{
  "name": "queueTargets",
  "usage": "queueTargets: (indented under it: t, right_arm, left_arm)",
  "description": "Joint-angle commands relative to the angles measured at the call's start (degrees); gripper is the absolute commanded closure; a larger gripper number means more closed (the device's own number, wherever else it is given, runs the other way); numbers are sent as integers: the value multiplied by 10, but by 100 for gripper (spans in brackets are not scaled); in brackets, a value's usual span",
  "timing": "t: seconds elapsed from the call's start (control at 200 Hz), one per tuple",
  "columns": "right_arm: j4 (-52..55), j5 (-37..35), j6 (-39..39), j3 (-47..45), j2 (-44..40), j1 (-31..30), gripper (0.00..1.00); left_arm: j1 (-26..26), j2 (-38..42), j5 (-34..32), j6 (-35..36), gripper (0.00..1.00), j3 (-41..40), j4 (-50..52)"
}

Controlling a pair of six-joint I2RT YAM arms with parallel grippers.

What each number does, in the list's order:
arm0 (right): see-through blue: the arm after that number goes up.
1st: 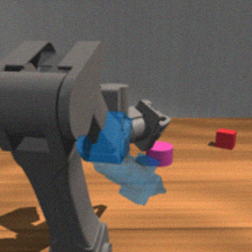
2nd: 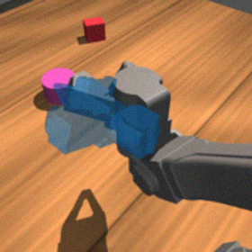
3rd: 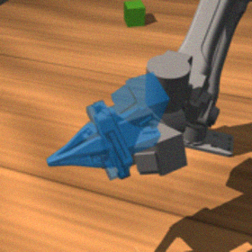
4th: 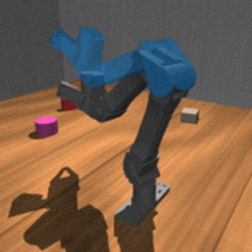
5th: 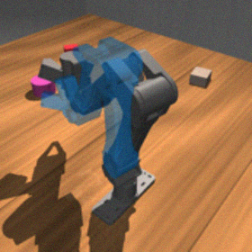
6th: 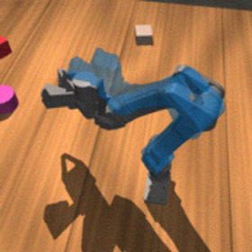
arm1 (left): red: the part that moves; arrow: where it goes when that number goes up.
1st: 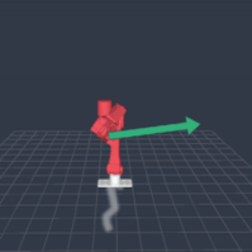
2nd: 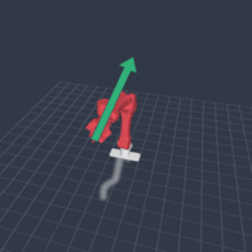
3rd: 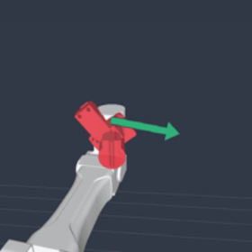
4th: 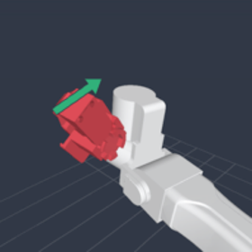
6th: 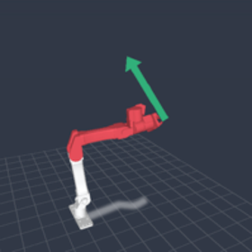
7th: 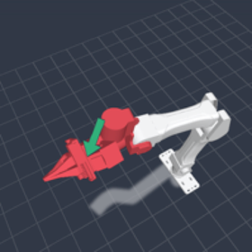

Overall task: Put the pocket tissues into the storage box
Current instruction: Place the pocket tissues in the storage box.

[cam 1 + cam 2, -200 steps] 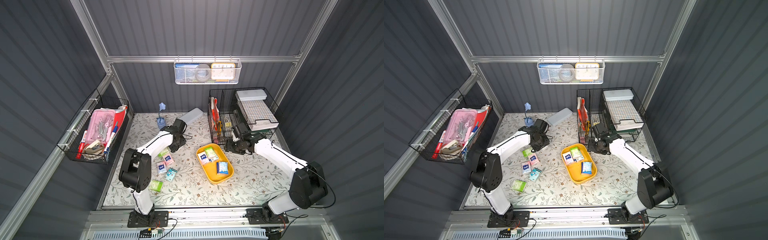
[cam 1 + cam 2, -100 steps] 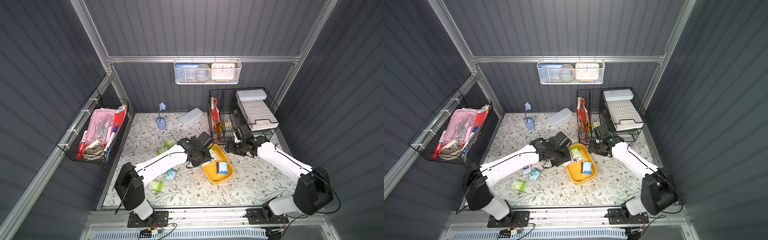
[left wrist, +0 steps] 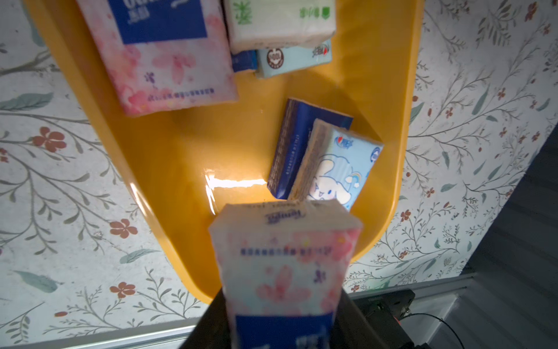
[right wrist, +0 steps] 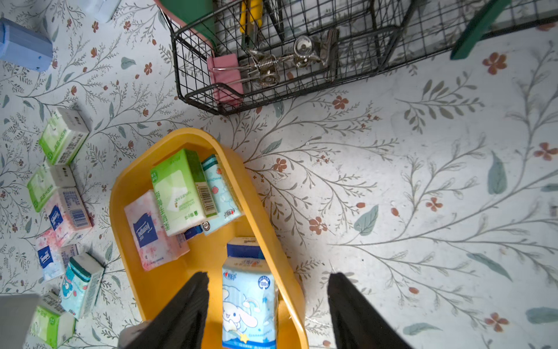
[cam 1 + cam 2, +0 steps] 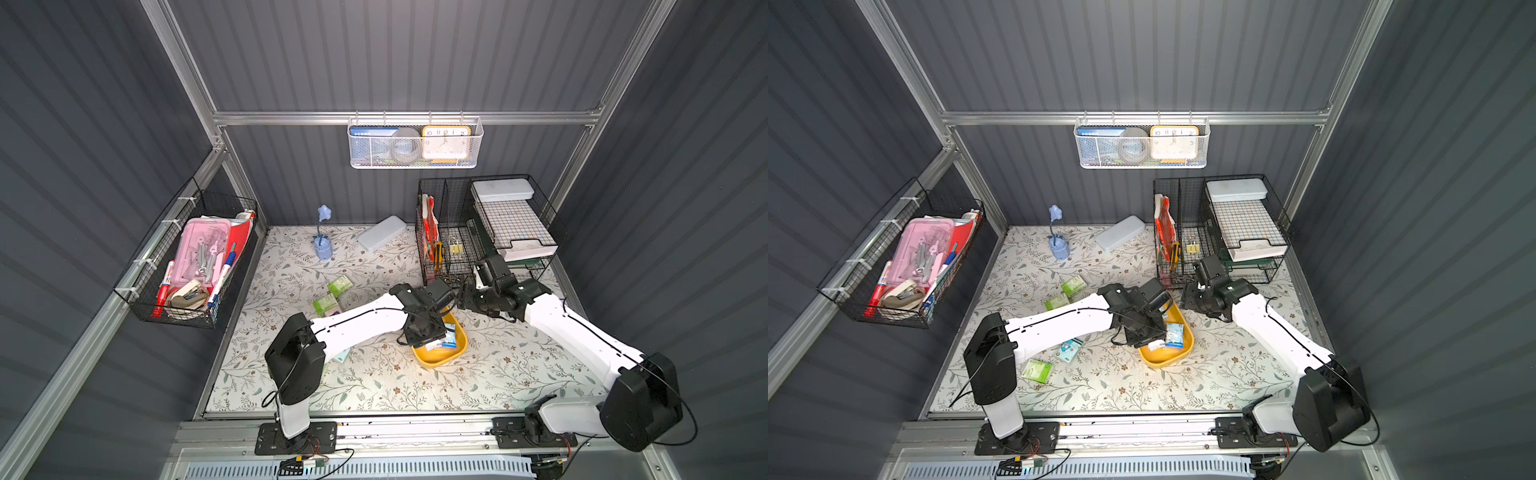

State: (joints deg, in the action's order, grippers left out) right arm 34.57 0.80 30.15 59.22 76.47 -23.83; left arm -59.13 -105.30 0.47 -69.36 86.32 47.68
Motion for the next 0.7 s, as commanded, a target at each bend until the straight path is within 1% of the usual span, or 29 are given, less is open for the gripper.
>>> queueTargets:
  t: [0.0,0.09,0.195,0.39,0.415,0.485,0.545,0.625,0.695]
  right_arm:
    - [15,-15,-4,-7,-9,0,33]
    - [17,-18,-7,-9,-10,0,33]
    - [21,-20,-9,-9,-10,1,33]
    - [29,-23,-17,-5,-11,4,33]
    - [31,-25,-18,-5,-11,4,33]
    - [31,-26,-20,-4,-12,4,33]
    - [29,-26,-20,-5,-10,4,33]
    - [27,-21,-19,-3,-5,5,33]
    - [27,-17,-16,0,0,5,33]
  left_arm:
    - [8,-18,6,-12,55,4,29]
    - [12,-38,8,-4,55,15,32]
    - [21,-63,19,7,52,22,34]
    - [34,-86,8,20,51,26,25]
    - [34,-90,9,22,49,28,24]
    - [34,-97,8,28,40,38,30]
    - [34,-96,7,30,34,41,30]
    - [34,-92,2,32,29,42,29]
    - [34,-86,1,34,28,39,25]
